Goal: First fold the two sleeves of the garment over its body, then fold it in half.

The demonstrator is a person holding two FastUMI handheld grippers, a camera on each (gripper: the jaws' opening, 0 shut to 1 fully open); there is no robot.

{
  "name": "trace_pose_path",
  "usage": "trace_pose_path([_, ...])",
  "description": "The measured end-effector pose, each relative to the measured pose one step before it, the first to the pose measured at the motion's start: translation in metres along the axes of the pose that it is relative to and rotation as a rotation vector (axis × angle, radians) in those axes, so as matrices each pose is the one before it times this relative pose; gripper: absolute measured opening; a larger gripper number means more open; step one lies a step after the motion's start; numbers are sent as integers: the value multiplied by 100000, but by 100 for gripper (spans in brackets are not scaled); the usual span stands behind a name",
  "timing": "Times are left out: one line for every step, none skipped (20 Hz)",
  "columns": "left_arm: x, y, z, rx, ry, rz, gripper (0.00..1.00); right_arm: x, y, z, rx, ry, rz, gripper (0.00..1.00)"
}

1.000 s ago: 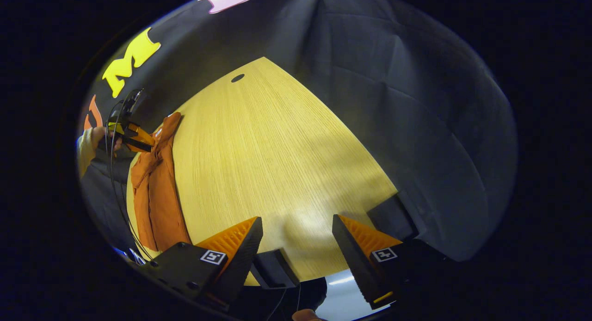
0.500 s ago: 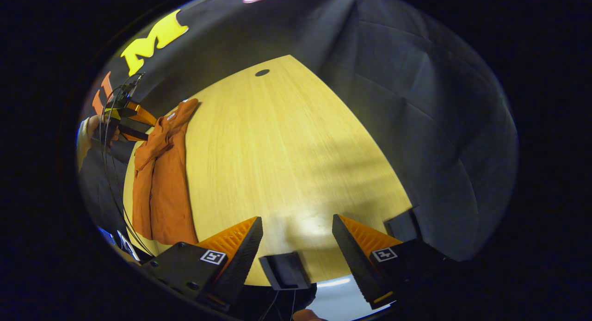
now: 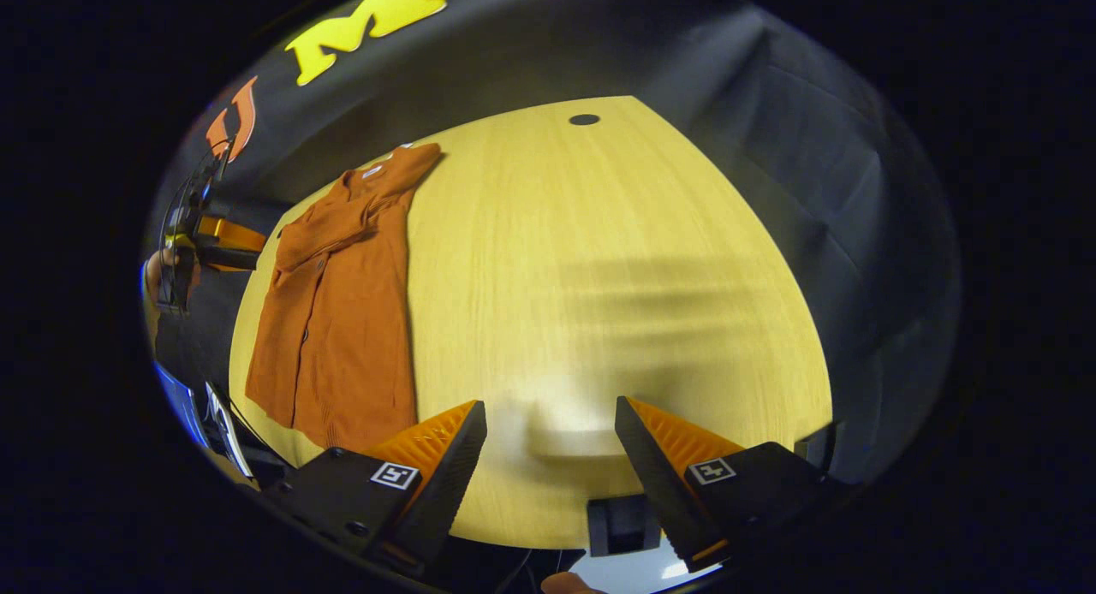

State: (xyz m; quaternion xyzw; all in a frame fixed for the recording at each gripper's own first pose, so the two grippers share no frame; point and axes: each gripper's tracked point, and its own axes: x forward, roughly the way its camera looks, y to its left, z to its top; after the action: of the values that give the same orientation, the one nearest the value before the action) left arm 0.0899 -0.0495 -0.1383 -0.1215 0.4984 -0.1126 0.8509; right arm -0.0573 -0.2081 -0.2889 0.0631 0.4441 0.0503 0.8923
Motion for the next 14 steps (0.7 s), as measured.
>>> trace_pose_path([-610,1718,-1047,-1755,-587,810,100,291,845,159,-2121,640,556,98])
trace_pose_path([-644,1685,-1043,-2330,-643,813,100,292,781,142,-2027,480,249,98])
trace_pose_path([-249,1890,-835,-1917,-997,1782,100,161,783,68,-1808,567,312,98])
trace_pose_path([-285,1955,-798,-1113,-883,2195,100,349,786,2,-1680,970,359,98])
trace_pose_path([-266,1882,-1269,-315,80,1476,100,261,653,-57,-1042,735,274,98])
trace_pose_path([-131,1809,-1297,-269,836,1529,100,382,694,44,-1018,694,276,98])
trace_pose_path([131,1870,-1933,-813,2100,1583,100,231,608,-213,-1227,1175,30,98])
trace_pose_path([-13,1774,-1590,-1528,2208,1241,100,144,574,-250,-1433,1277,-101,98])
trace_pose_path([35,1482,-1463,-1923,1594,34,100,193,351,-238,-1418,1153,-224,98])
trace_pose_path([102,1204,-1208,-2171,1429,-532,100,74,391,-301,-1359,1400,-272,98])
trace_pose_path([111,1013,-1057,-1823,1936,-1146,100,132,516,-145,-1424,1302,-255,98])
trace_pose_path([112,886,-976,-902,2764,-1621,100,102,475,-178,-1331,1165,673,98])
trace_pose_path([110,801,-947,-311,3393,-1513,100,237,583,-527,-1039,2545,1283,98])
trace_pose_path([1,668,-818,-512,3304,-1589,100,384,251,-647,-1076,3591,976,94])
